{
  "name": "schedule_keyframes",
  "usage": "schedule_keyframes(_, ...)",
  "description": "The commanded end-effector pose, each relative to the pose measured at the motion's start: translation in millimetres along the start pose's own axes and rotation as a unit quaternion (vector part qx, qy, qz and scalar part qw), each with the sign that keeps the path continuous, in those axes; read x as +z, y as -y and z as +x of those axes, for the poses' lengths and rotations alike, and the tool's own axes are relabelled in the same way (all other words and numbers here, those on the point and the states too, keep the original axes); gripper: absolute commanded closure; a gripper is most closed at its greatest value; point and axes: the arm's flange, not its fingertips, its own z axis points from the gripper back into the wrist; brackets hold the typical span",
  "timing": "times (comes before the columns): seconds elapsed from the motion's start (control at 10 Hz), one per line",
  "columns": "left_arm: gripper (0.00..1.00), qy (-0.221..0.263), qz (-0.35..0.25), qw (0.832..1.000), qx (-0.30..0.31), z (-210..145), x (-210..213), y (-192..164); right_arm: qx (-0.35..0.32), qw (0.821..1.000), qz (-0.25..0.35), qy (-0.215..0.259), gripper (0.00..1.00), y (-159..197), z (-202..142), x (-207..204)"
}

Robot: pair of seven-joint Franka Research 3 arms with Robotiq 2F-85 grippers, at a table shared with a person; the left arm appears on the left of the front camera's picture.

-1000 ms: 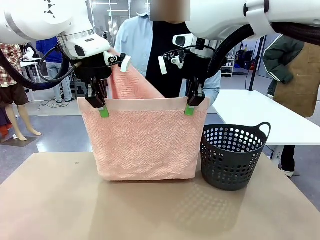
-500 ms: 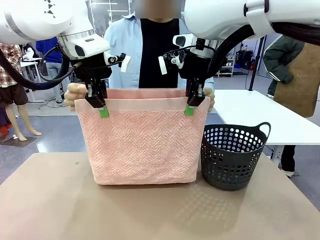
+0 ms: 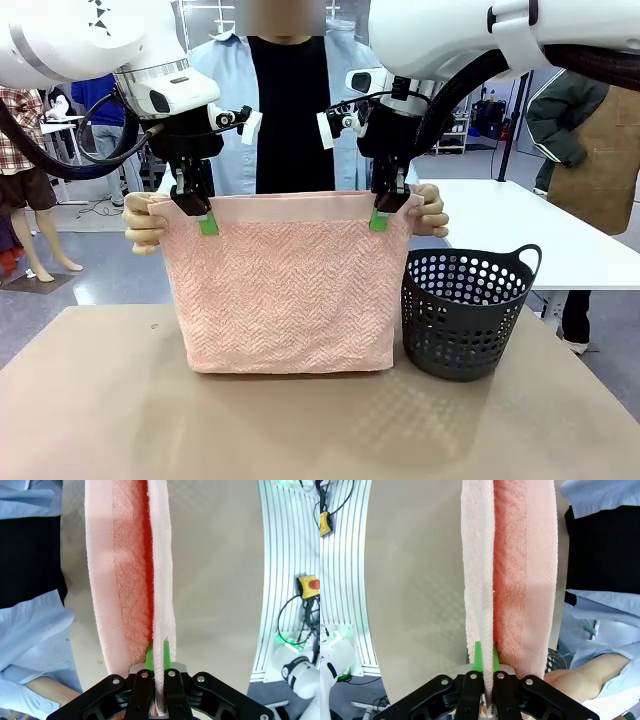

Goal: Fold the towel.
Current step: Release the end of the 100 cm Hotel Towel you were holding and grab the top end of the folded side.

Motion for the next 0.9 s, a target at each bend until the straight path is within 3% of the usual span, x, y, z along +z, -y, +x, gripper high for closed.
schedule_keyframes(0.0,1.00,0.000,0.001,1.000,0.000,-0.7,0.9,-0.1,-0.001,1.000,0.000,0.001,1.00,0.4,-0.9,0.4)
schedule_keyframes(0.5,0.97,0.000,0.000,1.000,0.000,0.4,-0.1,0.2,-0.001,1.000,0.000,0.000,0.97,0.4,-0.9,0.0)
schedule_keyframes(0.6,0.70,0.004,0.005,1.000,-0.003,0.2,1.6,1.4,0.009,1.000,-0.001,0.000,0.94,-2.2,1.2,1.6)
schedule_keyframes(0.7,0.61,0.004,0.010,1.000,-0.005,-0.7,3.2,2.0,0.012,1.000,-0.004,-0.002,0.68,-3.4,2.3,1.8)
schedule_keyframes(0.8,0.34,0.004,0.010,1.000,-0.002,-1.9,4.0,2.1,0.010,1.000,-0.005,-0.001,0.65,-3.8,2.4,2.2)
